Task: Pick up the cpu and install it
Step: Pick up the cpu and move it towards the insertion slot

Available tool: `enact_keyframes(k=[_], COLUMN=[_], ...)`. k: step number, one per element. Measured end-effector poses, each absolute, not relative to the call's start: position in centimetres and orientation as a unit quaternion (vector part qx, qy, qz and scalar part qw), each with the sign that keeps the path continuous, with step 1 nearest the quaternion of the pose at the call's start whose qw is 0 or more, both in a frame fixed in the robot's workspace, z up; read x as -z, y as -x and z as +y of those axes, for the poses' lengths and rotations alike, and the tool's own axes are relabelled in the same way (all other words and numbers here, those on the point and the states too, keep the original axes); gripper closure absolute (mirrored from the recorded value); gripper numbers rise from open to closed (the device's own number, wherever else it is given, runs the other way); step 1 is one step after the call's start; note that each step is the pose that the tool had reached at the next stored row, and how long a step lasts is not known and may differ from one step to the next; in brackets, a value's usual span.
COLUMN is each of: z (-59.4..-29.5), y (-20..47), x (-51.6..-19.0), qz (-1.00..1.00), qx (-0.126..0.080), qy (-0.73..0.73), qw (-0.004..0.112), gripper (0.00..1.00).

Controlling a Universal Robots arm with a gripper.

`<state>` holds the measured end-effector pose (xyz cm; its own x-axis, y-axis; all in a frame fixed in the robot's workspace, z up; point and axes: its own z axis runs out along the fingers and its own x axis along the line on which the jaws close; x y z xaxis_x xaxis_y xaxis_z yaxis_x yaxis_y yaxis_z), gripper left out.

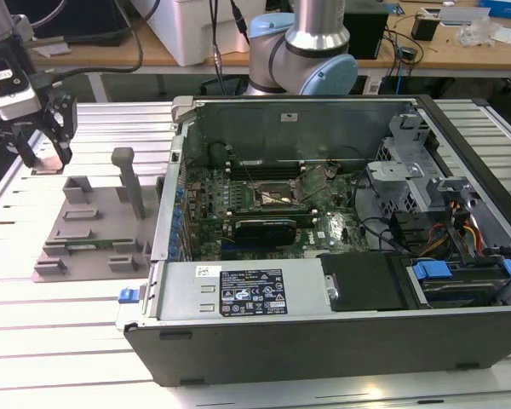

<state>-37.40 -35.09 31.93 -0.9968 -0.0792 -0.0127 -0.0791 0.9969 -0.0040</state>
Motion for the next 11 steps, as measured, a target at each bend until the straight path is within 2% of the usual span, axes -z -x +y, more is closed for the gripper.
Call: enact_keyframes(k=[11], z=[-35.0], y=[37.4], x=[-34.7], qz=[0.999], qx=[0.002], qy=[0.04], qw=[0.006], gripper=[0.47])
